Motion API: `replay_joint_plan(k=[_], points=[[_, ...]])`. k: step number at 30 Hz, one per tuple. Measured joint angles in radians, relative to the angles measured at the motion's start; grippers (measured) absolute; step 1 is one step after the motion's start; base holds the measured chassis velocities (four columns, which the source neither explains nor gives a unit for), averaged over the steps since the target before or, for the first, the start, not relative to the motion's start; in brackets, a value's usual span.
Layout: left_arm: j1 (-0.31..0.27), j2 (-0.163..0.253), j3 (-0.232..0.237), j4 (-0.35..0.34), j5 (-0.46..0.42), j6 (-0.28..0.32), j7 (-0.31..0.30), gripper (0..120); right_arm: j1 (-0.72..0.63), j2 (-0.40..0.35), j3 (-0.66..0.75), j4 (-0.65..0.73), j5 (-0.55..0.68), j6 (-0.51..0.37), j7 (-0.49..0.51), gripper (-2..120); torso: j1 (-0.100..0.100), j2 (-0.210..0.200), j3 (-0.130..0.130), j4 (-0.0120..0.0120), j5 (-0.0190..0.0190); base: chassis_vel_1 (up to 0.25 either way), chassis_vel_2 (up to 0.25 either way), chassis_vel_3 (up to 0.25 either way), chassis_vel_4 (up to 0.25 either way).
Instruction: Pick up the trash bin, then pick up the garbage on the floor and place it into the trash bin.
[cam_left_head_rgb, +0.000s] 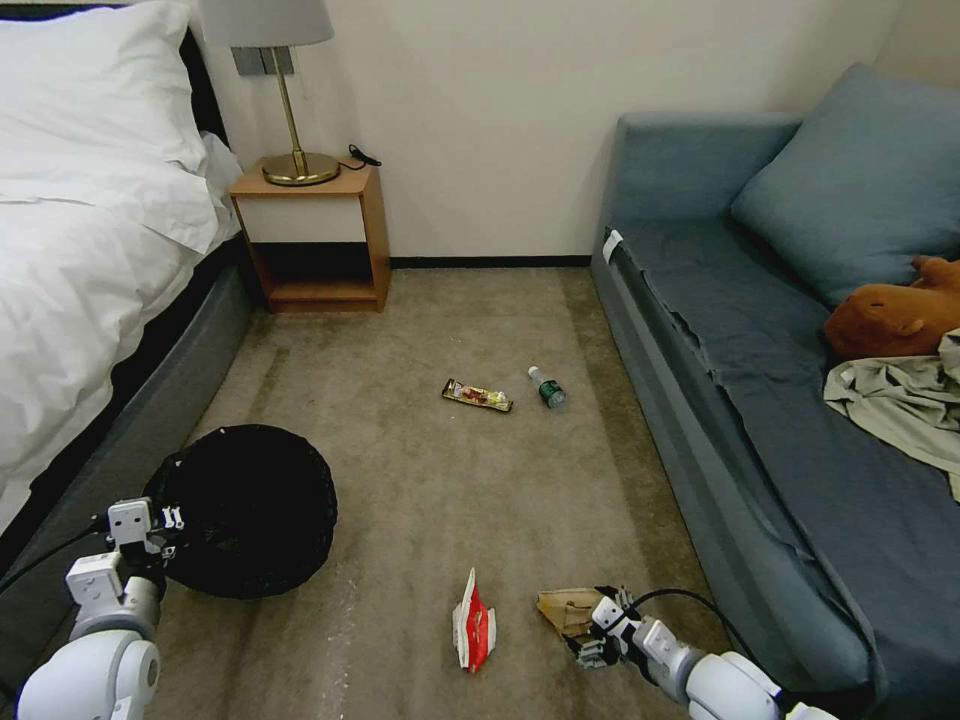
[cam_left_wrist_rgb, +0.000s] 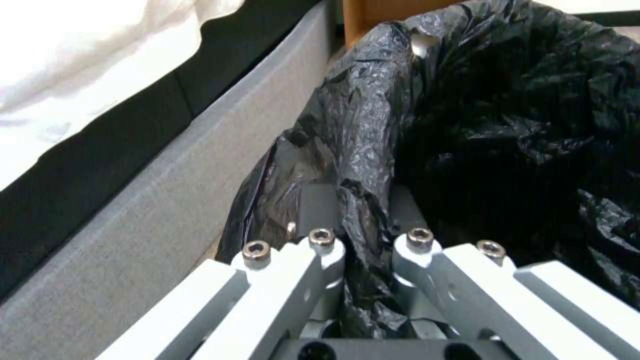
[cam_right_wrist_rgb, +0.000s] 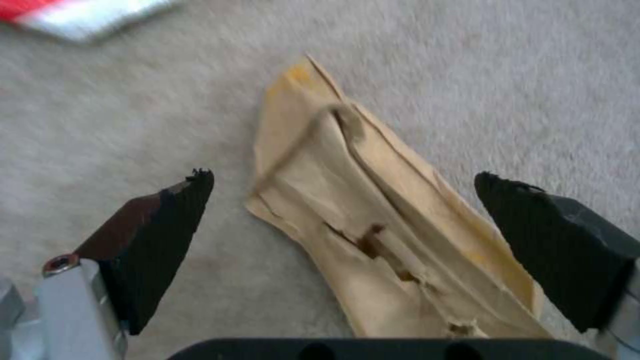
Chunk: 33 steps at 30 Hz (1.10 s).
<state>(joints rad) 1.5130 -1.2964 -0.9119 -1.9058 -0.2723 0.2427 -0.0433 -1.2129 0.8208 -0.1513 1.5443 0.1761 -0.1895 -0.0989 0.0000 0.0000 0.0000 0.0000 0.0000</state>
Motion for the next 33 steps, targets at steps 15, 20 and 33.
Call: replay_joint_plan(k=[15, 20, 33], points=[[0.004, 0.001, -0.004, -0.011, -0.001, -0.002, 0.000, 3, 0.088, 0.046, -0.044, -0.153, 0.006, 0.028, -0.026, 80, 0.000, 0.000, 0.000, 0.0000, 0.0000, 0.000, 0.000, 0.000, 0.000], [0.004, 0.006, -0.006, -0.012, -0.006, -0.001, 0.000, 3, 0.091, 0.049, -0.038, -0.158, 0.014, 0.033, -0.030, 64, 0.000, 0.000, 0.000, 0.0000, -0.0001, 0.000, 0.000, 0.000, 0.000], [0.012, 0.009, -0.011, -0.029, -0.018, 0.004, 0.000, 3, 0.092, 0.054, -0.025, -0.161, 0.029, 0.040, -0.054, 14, 0.000, 0.000, 0.000, 0.0000, 0.0000, 0.000, 0.000, 0.000, 0.000]])
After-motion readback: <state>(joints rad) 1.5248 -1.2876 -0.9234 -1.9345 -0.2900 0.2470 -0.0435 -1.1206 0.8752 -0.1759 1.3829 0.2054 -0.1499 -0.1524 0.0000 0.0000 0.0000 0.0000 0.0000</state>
